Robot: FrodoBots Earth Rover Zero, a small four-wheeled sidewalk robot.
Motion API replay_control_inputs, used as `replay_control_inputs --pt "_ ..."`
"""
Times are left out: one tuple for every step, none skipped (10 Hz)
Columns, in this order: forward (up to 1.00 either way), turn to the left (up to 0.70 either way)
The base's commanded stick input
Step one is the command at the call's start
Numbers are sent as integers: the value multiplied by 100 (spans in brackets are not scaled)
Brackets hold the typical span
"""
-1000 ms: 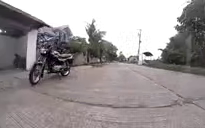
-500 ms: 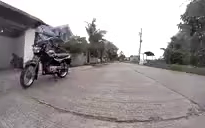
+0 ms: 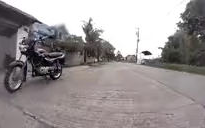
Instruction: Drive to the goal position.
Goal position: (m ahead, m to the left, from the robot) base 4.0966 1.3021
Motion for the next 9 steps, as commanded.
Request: replay_control_inputs --pt "70 0" --pt "70 0" --pt "70 0" --pt "70 0" --pt "70 0" --pt "70 0" --pt "70 19" --pt "70 27" --pt "70 14"
